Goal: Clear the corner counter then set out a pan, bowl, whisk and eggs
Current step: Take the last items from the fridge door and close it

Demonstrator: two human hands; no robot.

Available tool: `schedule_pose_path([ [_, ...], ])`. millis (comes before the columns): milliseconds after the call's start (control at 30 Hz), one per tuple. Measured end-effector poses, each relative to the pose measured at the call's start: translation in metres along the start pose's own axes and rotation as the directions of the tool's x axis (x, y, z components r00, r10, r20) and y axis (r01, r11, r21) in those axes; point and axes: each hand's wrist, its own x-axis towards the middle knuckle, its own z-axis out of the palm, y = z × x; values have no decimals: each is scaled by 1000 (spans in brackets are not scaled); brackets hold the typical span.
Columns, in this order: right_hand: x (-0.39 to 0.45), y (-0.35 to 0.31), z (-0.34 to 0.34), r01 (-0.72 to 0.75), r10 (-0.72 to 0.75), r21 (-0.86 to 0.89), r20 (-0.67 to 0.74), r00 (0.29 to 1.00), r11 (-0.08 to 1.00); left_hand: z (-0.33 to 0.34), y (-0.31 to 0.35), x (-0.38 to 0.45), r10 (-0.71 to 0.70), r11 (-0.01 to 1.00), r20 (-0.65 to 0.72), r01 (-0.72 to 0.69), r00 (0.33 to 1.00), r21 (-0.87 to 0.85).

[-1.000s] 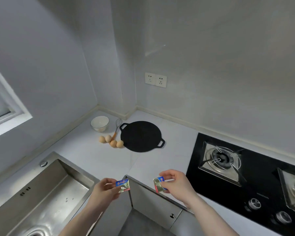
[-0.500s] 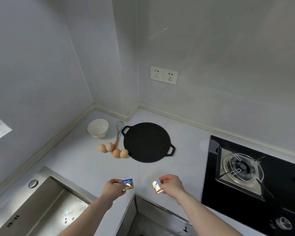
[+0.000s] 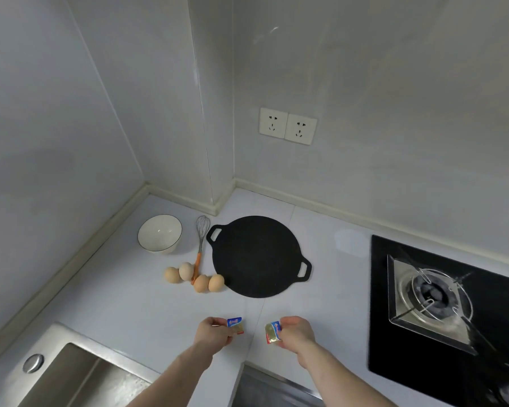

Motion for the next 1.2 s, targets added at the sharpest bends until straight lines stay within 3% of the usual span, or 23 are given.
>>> schedule_pose_path([
  [133,8,-2,6,-15,15,-5,-9,1000,1000,0,-1,4,21,996,-24,-19,999,86],
  [267,-4,-2,-5,42,-48,-104,-48,998,994,-3,3,-6,128,957,-20,-118,992,266],
  [433,-34,10,-42,145,-145,-98,2,989,985,0,8,-49,304,903,-2,-288,953,319],
  [667,-111,64,-145,314,-307,50,-106,946,948,42,12,-156,484,745,237,-539,842,393],
  [867,-220,144,-253,428,-375,128,-308,874,895,128,4,-267,525,564,519,-732,675,382],
  [1100,-348,263,-364,487,-297,179,-601,742,855,253,-54,-417,506,382,792,-912,343,151],
  [1200,-403,326,-400,508,-206,208,-739,642,836,305,-100,-481,445,282,880,-958,169,41],
])
